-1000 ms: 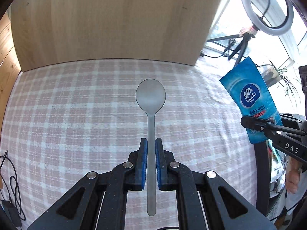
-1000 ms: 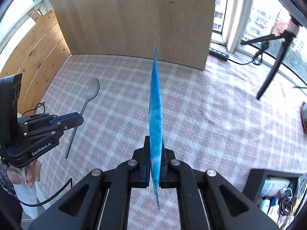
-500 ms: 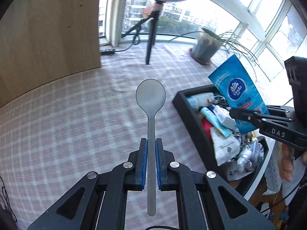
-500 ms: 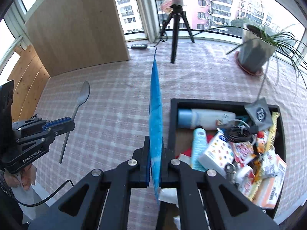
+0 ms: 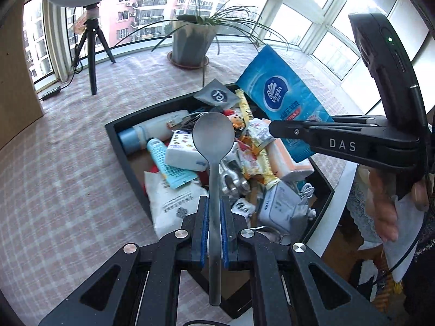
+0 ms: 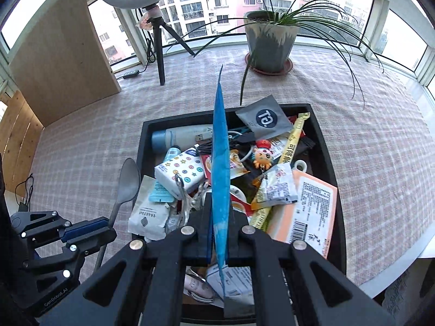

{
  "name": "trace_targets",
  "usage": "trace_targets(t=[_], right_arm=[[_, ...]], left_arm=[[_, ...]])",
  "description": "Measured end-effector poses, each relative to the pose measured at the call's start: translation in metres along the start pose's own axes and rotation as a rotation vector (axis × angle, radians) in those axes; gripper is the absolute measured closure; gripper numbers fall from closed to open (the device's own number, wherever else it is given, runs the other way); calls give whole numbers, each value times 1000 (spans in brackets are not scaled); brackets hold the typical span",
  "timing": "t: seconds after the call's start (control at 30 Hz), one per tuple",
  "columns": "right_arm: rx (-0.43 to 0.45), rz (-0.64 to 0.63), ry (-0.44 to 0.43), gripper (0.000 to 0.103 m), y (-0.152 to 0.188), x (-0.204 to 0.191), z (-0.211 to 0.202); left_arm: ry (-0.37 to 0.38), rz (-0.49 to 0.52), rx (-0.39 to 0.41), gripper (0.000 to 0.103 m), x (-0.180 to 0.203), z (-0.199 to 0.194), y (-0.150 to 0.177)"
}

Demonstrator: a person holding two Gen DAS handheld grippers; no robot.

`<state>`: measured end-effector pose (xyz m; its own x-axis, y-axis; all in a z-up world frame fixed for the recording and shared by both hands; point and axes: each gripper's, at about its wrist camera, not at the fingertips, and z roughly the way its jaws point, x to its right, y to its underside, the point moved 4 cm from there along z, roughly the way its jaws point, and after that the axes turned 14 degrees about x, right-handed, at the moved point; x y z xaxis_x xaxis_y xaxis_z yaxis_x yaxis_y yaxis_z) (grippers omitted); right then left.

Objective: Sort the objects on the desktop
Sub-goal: 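Carry the spoon and the blue packet over the black tray, then open both grippers to drop the spoon and blue packet into the tray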

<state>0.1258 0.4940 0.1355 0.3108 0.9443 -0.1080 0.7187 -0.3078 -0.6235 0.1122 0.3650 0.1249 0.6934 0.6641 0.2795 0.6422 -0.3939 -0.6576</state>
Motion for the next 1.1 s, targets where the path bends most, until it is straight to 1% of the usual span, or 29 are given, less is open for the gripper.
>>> trace_targets(t=[0.13,0.27,0.37,0.4,0.43,0.47,0.5,0.57,0.73,0.83,1.0,1.1], right_arm=[[-5,7,0,97,0,16,0],[-7,5,-6,97,-3,25,3],[-2,-4,-11,97,-6,27,5],[-6,-11,-19,92,-7,28,6],[-9,-10,-13,81,-8,29,7],[-2,-5,-4,74,-9,32,6],[9,-4,0,63,-11,34,5],[23,-2,5,61,-13,36,2],[40,12,-5,61,-16,37,-1],[41,12,-12,61,-16,32,-1],[45,7,-20,61,-12,9,-2],[48,3,-24,61,-8,-13,-3]], left_arm=[[10,2,-3,96,29,24,-11],[-1,22,-10,96,47,44,-19],[9,30,-25,95,55,56,-24],[5,32,-28,92,57,58,-25],[-3,32,-27,80,58,61,-27],[-8,36,-20,75,59,61,-28],[-14,45,-11,70,60,60,-30],[-30,61,-5,70,60,60,-32],[-56,46,-6,70,48,57,-34],[-82,35,-9,70,32,50,-33],[-130,18,-4,70,-1,28,-28],[-156,16,1,65,-26,11,-23]])
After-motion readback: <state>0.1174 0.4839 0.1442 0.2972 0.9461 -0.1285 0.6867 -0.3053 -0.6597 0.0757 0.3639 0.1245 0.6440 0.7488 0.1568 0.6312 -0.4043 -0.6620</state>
